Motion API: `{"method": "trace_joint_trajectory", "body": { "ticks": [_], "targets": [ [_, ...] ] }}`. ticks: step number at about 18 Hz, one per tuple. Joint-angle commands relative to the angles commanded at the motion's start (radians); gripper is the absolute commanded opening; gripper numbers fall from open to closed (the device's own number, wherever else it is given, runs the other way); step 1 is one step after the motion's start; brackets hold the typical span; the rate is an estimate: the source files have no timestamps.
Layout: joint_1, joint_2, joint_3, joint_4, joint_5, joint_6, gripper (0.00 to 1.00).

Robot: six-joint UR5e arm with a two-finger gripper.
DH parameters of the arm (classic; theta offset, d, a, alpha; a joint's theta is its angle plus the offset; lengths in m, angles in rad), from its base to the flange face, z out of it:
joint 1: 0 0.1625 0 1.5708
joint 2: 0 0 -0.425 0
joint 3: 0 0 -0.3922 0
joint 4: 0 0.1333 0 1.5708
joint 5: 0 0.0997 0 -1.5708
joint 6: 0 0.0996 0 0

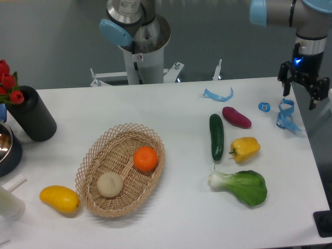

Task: Pick up the yellow pepper from the table

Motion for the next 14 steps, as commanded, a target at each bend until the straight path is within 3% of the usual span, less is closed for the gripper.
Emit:
{"method": "trace_joint_trajectory", "body": {
  "ticks": [7,14],
  "targets": [
    [-0.006,0.005,-0.009,0.003,0.002,-0.005,1.0],
    [-0.098,-0.02,-0.017,0.006,0.002,-0.228,1.0]
  ]
}}
